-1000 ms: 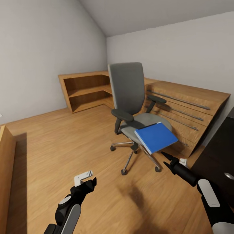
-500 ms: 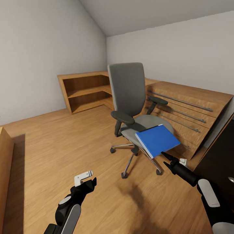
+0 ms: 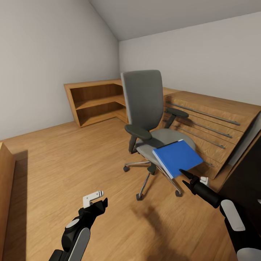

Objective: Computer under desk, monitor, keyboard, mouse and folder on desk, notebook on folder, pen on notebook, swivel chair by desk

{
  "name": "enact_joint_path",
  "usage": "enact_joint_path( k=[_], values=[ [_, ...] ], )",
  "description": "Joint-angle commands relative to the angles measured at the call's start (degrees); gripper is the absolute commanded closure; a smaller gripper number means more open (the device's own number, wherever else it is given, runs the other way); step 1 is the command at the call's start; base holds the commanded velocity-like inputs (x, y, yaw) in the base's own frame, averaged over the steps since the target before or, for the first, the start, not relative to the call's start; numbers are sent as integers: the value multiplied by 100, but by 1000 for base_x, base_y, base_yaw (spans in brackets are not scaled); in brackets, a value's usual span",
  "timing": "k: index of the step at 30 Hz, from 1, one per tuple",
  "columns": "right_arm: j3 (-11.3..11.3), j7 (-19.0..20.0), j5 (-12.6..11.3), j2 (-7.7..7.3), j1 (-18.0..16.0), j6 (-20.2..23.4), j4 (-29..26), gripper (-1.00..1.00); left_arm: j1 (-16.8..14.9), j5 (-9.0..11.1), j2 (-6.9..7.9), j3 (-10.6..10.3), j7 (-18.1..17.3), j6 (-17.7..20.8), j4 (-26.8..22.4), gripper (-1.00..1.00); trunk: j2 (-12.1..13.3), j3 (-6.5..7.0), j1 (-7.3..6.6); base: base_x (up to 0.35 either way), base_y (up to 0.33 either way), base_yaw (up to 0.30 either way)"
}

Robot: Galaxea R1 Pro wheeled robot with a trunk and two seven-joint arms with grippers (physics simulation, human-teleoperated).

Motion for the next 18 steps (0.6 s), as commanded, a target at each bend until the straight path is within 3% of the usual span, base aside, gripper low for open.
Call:
enact_joint_path(
  k=[1,18],
  values=[
    [-13,9,-8,1,-4,41,-1,-100,-4,60,1,-7,57,8,-6,-100,-2,-5,1,166,114,0],
    [-16,9,-8,1,-4,41,-1,-100,-4,60,-3,-10,57,15,-6,-100,-2,-5,1,37,25,0]
  ],
)
